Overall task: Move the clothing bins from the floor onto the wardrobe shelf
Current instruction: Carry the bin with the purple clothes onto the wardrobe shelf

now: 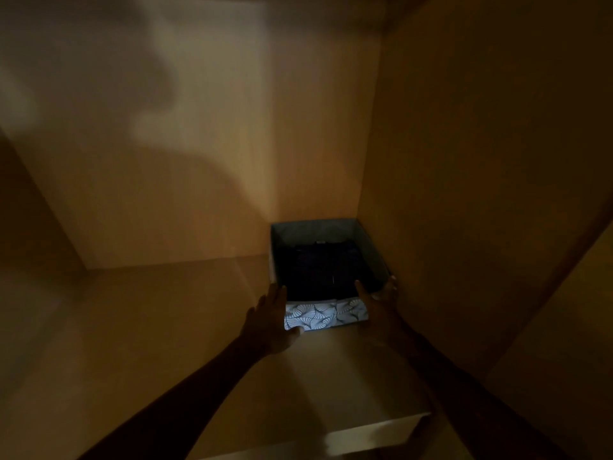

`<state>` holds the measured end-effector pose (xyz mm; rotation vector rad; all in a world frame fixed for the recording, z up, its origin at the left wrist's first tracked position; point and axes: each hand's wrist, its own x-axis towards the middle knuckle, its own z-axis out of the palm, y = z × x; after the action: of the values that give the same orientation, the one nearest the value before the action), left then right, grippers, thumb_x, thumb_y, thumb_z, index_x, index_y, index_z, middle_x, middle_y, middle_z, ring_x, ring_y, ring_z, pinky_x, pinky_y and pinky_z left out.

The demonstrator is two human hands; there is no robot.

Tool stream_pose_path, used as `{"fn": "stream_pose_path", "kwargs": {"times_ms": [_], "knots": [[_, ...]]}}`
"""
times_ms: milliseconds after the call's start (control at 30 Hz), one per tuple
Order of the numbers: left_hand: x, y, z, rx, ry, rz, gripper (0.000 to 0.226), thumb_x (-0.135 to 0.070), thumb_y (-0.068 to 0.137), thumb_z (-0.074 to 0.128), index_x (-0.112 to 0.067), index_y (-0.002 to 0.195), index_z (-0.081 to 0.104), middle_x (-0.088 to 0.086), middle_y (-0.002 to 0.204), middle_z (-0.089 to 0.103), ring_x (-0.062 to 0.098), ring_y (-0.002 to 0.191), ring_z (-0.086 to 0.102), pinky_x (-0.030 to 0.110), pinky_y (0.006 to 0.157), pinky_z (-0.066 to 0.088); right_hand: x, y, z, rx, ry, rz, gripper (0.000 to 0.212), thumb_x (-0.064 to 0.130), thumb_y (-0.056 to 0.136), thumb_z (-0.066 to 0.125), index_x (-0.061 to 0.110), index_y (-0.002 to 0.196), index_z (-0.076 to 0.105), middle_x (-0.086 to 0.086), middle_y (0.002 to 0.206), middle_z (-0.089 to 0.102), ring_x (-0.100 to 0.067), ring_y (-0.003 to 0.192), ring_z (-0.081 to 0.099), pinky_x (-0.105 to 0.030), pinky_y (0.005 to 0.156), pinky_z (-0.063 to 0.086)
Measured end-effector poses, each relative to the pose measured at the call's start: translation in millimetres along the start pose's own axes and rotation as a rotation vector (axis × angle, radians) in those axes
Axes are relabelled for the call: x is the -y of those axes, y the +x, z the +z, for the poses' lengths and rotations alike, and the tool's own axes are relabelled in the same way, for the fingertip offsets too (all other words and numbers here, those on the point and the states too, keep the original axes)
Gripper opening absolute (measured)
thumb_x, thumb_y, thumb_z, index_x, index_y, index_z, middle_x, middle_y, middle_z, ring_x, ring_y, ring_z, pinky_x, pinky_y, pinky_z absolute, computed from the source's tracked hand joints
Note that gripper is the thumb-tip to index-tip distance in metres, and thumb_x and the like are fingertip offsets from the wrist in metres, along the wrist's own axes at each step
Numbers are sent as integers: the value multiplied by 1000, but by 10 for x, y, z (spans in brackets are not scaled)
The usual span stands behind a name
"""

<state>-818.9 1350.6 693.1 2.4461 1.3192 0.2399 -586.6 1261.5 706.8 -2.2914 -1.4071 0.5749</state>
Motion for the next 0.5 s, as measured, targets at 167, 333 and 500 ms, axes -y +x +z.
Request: {"fn": "stream_pose_path", "kwargs": {"times_ms": [167,333,500], "knots": [[40,75,3,56,134,-4,110,-60,81,58,-26,150,-20,4,156,-30,43,147,-7,62,115,7,-16,76,-38,59,-158,-42,105,20,84,70,37,150,-10,-20,139,-51,-48,137,-31,-58,118,12],[57,148,-20,69,159,-24,111,-56,81,62,-27,150,-20,3,157,-31,42,147,-9,63,115,5,26,107,-64,72,-221,-30,108,27,83,72,34,149,-13,-26,144,-44,-50,138,-27,-60,117,12],[79,146,20,60,176,-38,110,-57,81,62,-26,151,-17,2,157,-30,40,147,-6,62,115,6,-41,114,-28,50,-248,-50,109,26,81,74,35,150,-11,-24,145,-43,-48,139,-27,-58,118,12]]}}
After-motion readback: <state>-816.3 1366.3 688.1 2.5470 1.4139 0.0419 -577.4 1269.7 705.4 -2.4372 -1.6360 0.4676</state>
